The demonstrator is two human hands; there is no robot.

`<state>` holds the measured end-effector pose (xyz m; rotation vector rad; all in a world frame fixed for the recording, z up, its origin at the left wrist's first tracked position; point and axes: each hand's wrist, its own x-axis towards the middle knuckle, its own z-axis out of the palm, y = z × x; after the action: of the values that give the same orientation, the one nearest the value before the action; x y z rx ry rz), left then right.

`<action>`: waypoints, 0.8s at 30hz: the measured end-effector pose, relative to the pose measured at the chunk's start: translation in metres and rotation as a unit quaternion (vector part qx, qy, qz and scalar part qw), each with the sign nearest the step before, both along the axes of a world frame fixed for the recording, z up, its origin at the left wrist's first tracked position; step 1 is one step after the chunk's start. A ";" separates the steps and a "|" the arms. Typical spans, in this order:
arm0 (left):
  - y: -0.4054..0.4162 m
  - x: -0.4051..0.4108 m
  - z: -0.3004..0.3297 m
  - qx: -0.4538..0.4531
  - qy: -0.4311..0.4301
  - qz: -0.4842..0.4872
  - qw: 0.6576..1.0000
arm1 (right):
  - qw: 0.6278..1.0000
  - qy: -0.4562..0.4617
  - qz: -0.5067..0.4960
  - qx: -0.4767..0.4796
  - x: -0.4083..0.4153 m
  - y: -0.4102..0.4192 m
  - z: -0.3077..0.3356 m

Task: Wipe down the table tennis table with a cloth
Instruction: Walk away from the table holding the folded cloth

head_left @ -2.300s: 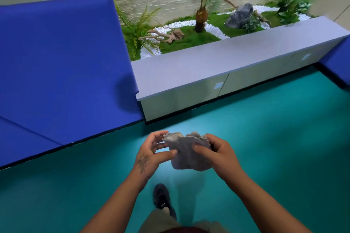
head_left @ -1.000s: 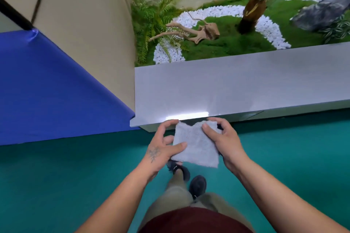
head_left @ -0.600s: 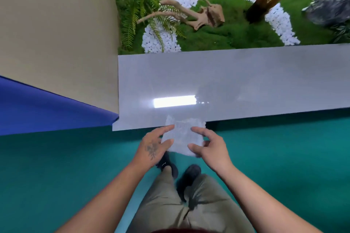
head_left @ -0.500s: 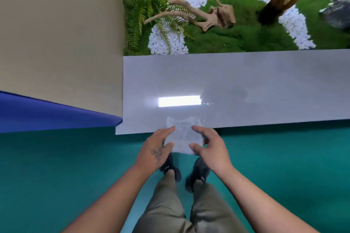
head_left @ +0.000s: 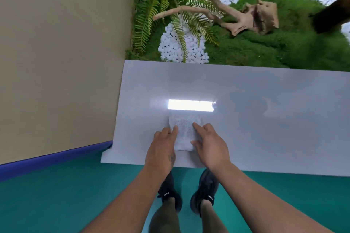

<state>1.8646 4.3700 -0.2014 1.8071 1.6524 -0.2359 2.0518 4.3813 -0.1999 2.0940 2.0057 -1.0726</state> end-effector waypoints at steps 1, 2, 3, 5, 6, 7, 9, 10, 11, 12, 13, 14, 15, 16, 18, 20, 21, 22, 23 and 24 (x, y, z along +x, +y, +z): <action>-0.001 0.003 -0.008 0.002 0.003 -0.003 1.000 | 1.000 -0.008 0.006 0.001 0.000 0.000 -0.009; -0.002 0.005 -0.017 0.005 0.005 -0.007 1.000 | 1.000 -0.016 0.011 0.004 0.000 0.000 -0.015; -0.003 0.006 -0.025 0.013 0.009 -0.012 1.000 | 0.999 -0.026 0.015 0.013 0.002 -0.002 -0.023; -0.006 0.007 -0.032 0.056 0.035 -0.016 0.998 | 0.996 -0.050 0.022 0.067 0.003 -0.007 -0.033; -0.008 0.008 -0.034 0.087 0.043 -0.006 0.995 | 0.993 -0.063 0.022 0.101 0.004 -0.009 -0.038; -0.010 0.009 -0.036 0.117 0.044 0.011 0.992 | 0.989 -0.069 0.026 0.128 0.003 -0.011 -0.040; -0.012 0.016 -0.036 0.158 0.017 0.035 0.987 | 0.982 -0.060 0.067 0.165 -0.001 -0.014 -0.040; -0.010 0.019 -0.037 0.172 0.002 0.026 0.985 | 0.977 -0.055 0.098 0.180 -0.003 -0.014 -0.040; -0.007 0.022 -0.040 0.185 -0.010 0.010 0.983 | 0.972 -0.055 0.129 0.190 -0.005 -0.013 -0.043; -0.003 0.023 -0.045 0.187 -0.018 -0.012 0.982 | 0.968 -0.060 0.154 0.191 -0.006 -0.012 -0.047; 0.002 0.022 -0.052 0.184 -0.013 -0.033 0.982 | 0.965 -0.069 0.171 0.186 -0.006 -0.009 -0.052; 0.006 0.020 -0.059 0.176 0.003 -0.050 0.983 | 0.965 -0.079 0.178 0.177 -0.004 -0.008 -0.057; 0.009 0.016 -0.068 0.168 0.023 -0.063 0.983 | 0.965 -0.090 0.181 0.166 0.000 -0.007 -0.064; 0.011 0.013 -0.075 0.162 0.039 -0.073 0.983 | 0.966 -0.100 0.181 0.156 0.005 -0.006 -0.071; 0.012 0.007 -0.086 0.160 0.049 -0.082 0.982 | 0.967 -0.116 0.182 0.137 0.016 -0.006 -0.082; 0.011 0.004 -0.090 0.167 0.051 -0.095 0.980 | 0.964 -0.126 0.192 0.130 0.022 -0.007 -0.086; 0.011 0.004 -0.091 0.170 0.057 -0.102 0.978 | 0.962 -0.131 0.200 0.129 0.023 -0.008 -0.086; 0.011 0.003 -0.092 0.173 0.063 -0.106 0.977 | 0.961 -0.137 0.206 0.125 0.024 -0.007 -0.086; 0.013 0.004 -0.090 0.175 0.069 -0.110 0.976 | 0.959 -0.140 0.211 0.125 0.023 -0.005 -0.084; 0.014 0.004 -0.086 0.170 0.075 -0.113 0.976 | 0.958 -0.143 0.217 0.122 0.023 -0.003 -0.082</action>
<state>1.8688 4.3838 -0.2877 2.2896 1.6654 -0.2006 2.0744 4.3780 -0.2817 1.6492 2.3720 -0.4421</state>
